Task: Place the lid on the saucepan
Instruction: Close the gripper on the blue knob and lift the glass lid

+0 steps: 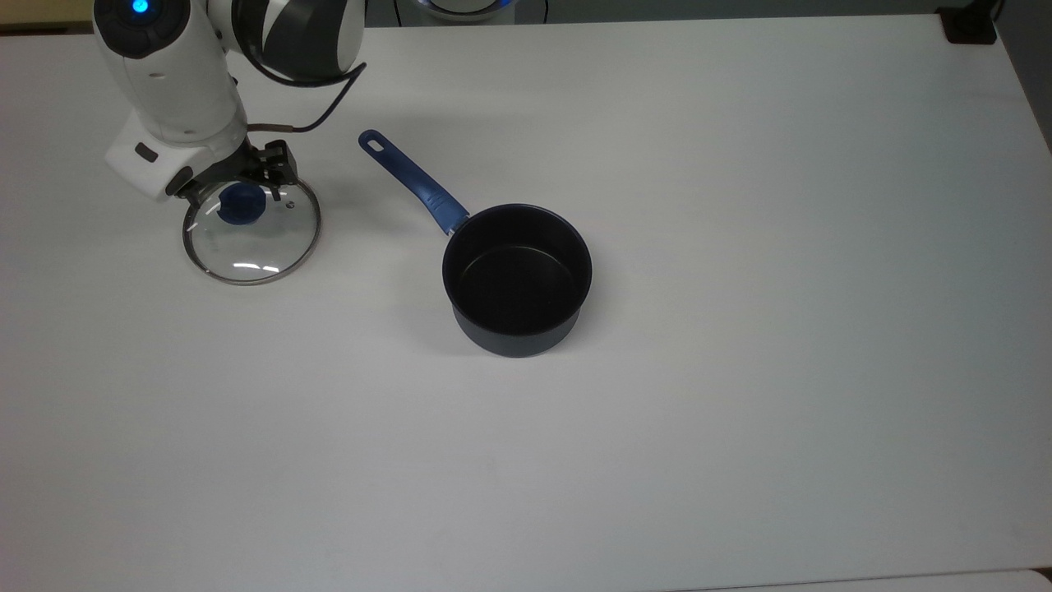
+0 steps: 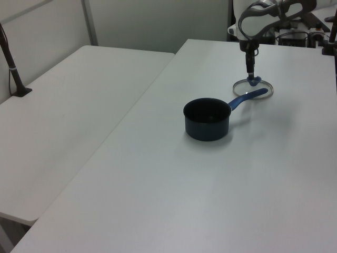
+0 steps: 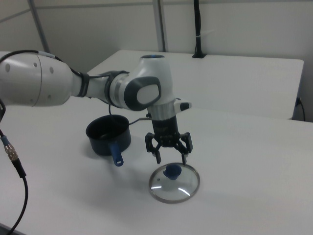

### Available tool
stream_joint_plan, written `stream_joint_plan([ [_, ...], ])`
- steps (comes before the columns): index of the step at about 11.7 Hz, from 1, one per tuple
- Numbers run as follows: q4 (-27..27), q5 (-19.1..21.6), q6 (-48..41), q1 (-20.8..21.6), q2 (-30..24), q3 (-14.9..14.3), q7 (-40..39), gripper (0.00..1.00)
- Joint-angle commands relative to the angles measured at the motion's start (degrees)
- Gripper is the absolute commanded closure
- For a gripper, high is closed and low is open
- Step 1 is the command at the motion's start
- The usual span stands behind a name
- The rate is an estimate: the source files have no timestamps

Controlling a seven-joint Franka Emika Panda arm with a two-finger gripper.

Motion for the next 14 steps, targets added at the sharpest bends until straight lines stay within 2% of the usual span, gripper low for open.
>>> stream_joint_plan([
  [1,-4.0,0.0,3.8,0.6,0.1,-0.9,-1.3,0.11],
  [4,-4.6,0.2,5.6,0.7,0.8,-0.9,-0.4,0.17],
  [5,-5.1,0.2,6.6,0.7,1.2,-0.9,0.3,0.22],
  [8,-4.8,0.2,6.2,0.5,1.2,-0.9,-0.4,0.48],
  [10,-4.6,0.2,5.8,0.5,0.5,-1.1,-0.5,0.59],
  [11,-4.2,0.2,4.3,0.5,0.0,-1.2,-0.4,0.60],
  [13,1.3,0.6,-1.7,0.5,-0.3,-1.9,0.3,0.60],
  [14,4.3,2.8,-3.8,0.6,-0.3,-2.0,0.5,0.60],
])
